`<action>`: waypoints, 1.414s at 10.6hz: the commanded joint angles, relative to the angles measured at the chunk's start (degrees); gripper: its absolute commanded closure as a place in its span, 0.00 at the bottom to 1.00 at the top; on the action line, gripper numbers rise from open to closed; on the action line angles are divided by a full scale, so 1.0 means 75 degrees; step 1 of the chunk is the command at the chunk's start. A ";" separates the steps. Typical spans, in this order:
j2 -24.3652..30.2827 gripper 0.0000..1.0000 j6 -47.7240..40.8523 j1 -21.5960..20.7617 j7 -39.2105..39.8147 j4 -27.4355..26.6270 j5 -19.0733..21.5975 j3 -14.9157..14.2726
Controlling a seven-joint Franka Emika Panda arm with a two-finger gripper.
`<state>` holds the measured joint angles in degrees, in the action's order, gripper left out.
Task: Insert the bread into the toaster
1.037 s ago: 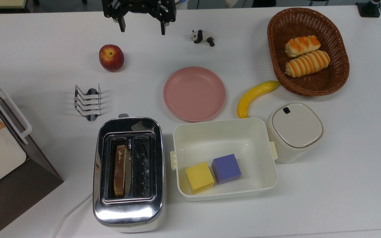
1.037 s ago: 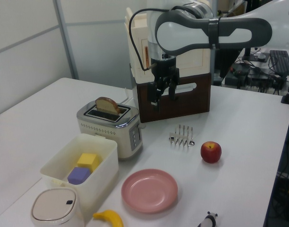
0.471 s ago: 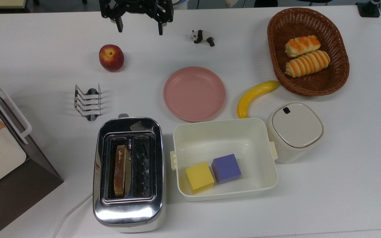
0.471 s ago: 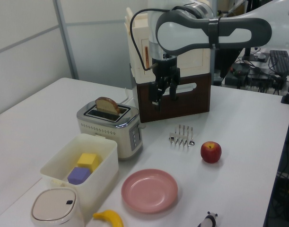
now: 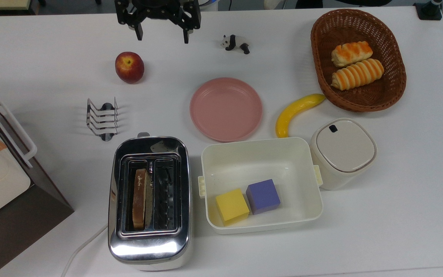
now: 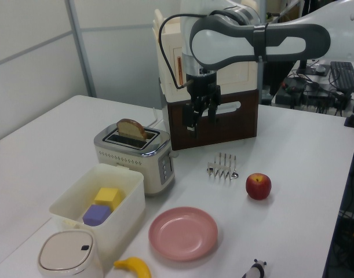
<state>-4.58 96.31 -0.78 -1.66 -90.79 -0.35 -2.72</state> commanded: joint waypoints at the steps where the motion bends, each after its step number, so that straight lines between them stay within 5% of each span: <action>1: -0.0337 0.00 0.0551 0.0255 0.0186 -0.0070 -0.0070 -0.0013; 7: -0.1075 0.00 0.1162 0.0876 0.1355 -0.0070 -0.0374 -0.0024; 13: -0.2270 0.00 0.2439 0.1263 0.1476 -0.0199 -0.1288 -0.0013; 15: -0.2529 0.11 0.2533 0.1298 0.1499 -0.0222 -0.1557 -0.0013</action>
<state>-22.40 113.62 8.66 8.41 -91.62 -9.37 -2.97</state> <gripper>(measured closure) 0.013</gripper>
